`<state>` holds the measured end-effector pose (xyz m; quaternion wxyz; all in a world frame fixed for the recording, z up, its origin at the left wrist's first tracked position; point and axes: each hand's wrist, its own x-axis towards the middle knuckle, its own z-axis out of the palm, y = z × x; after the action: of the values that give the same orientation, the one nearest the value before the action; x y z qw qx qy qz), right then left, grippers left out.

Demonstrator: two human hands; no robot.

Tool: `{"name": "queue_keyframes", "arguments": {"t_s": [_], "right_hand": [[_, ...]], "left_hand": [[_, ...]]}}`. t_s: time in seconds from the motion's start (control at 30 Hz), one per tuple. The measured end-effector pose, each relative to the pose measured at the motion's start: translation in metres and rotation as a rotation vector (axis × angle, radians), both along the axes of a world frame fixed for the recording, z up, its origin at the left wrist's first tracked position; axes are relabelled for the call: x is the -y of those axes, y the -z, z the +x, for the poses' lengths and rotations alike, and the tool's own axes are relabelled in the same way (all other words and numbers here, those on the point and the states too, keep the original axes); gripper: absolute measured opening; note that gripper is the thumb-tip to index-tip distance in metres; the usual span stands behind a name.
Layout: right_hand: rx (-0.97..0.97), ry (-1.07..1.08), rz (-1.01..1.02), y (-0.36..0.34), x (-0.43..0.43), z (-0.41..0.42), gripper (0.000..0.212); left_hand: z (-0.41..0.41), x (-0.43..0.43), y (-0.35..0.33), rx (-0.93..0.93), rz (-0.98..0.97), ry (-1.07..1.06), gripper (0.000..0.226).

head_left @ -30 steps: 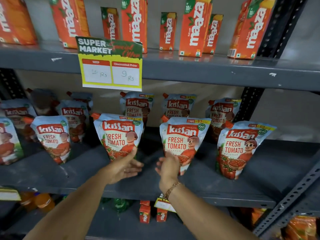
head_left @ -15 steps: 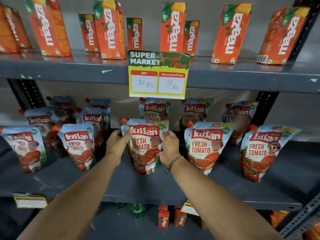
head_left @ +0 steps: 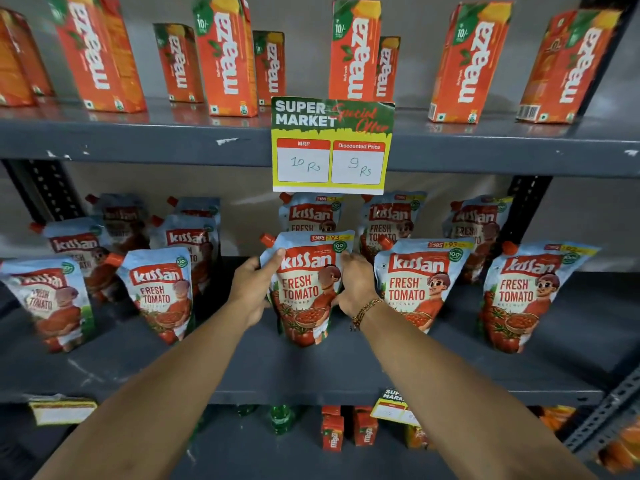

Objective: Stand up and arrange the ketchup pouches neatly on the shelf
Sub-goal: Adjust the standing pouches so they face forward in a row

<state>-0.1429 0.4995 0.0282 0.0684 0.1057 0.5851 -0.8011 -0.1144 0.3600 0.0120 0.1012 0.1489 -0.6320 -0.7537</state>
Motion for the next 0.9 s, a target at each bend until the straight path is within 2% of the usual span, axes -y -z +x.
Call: {"name": "queue_keyframes", "arguments": {"t_s": [0.33, 0.47, 0.73, 0.8, 0.9], "right_hand": [[-0.006, 0.058, 0.001, 0.005, 0.010, 0.007, 0.029], [-0.005, 0.083, 0.029, 0.005, 0.013, 0.013, 0.020], [0.093, 0.210, 0.029, 0.031, 0.017, 0.033, 0.036], [0.144, 0.282, 0.085, 0.037, 0.023, 0.042, 0.036], [0.158, 0.258, 0.084, 0.051, 0.052, 0.059, 0.024]], "left_hand": [[0.006, 0.010, -0.004, 0.008, -0.086, 0.061, 0.022], [0.013, 0.015, -0.009, 0.068, -0.112, 0.068, 0.032], [0.034, 0.018, 0.005, 0.210, -0.146, 0.106, 0.049], [0.041, 0.021, 0.014, 0.244, -0.157, 0.059, 0.045], [0.047, 0.037, 0.028, 0.260, -0.165, -0.094, 0.022]]}}
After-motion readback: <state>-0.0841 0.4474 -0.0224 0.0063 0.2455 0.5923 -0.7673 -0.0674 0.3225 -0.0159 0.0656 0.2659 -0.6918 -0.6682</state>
